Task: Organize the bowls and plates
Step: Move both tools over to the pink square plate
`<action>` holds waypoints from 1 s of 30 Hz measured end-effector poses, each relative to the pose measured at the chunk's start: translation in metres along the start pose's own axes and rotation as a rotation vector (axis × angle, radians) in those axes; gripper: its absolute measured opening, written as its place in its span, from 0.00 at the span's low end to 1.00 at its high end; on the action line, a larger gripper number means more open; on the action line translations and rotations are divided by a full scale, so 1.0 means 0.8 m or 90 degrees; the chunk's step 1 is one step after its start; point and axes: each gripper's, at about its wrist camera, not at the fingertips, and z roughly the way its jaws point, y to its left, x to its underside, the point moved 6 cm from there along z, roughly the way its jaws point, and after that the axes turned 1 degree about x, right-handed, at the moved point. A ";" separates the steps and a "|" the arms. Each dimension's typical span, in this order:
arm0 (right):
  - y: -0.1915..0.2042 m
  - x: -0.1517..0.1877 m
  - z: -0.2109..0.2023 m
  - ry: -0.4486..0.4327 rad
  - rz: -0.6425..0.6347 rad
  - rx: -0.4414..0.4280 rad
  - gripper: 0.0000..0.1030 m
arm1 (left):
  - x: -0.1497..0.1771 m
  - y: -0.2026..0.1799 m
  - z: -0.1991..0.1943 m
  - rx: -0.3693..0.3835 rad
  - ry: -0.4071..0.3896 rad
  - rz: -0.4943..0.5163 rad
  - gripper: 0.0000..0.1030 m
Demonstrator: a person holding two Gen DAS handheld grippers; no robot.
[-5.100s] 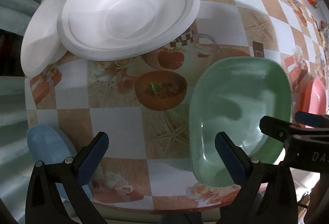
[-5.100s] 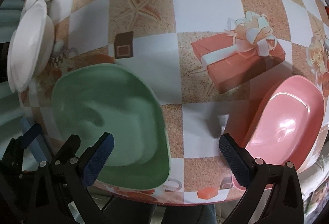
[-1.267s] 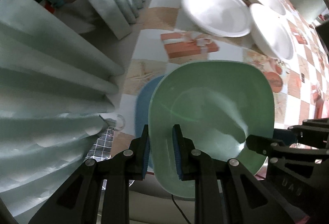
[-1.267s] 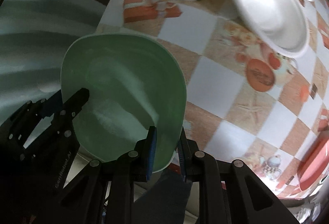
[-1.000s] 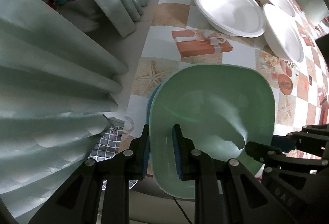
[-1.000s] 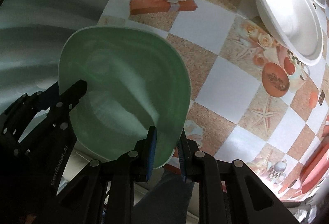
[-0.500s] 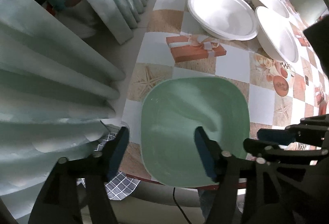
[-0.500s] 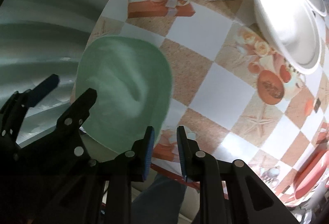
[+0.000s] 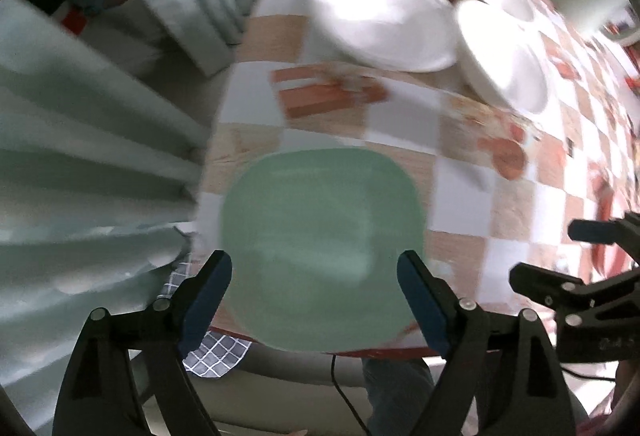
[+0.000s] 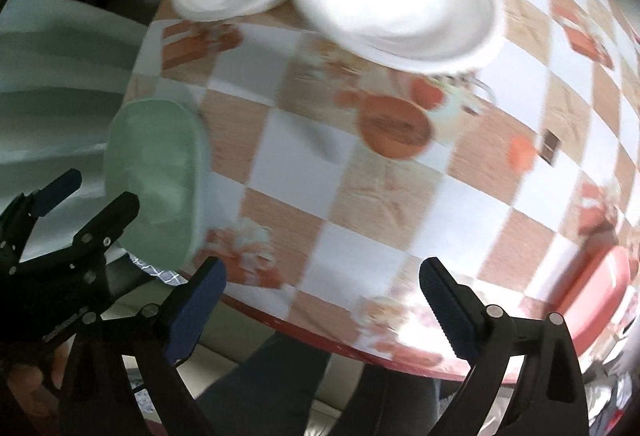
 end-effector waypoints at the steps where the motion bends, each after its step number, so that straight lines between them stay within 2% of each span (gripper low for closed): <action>1: -0.007 0.005 -0.002 0.008 0.008 0.007 0.95 | 0.001 -0.010 -0.001 0.002 0.007 0.014 0.85; 9: -0.083 0.045 -0.041 -0.005 0.122 -0.013 0.95 | 0.003 -0.105 -0.008 0.023 0.026 0.143 0.85; 16: -0.203 0.079 -0.080 -0.043 0.274 -0.031 0.95 | -0.002 -0.199 -0.015 0.032 0.032 0.270 0.85; 23: -0.296 0.152 -0.076 -0.055 0.407 -0.041 0.95 | -0.008 -0.267 -0.020 0.043 0.037 0.345 0.85; 30: -0.350 0.204 -0.060 -0.048 0.497 -0.031 0.95 | -0.004 -0.339 -0.010 0.056 0.050 0.410 0.85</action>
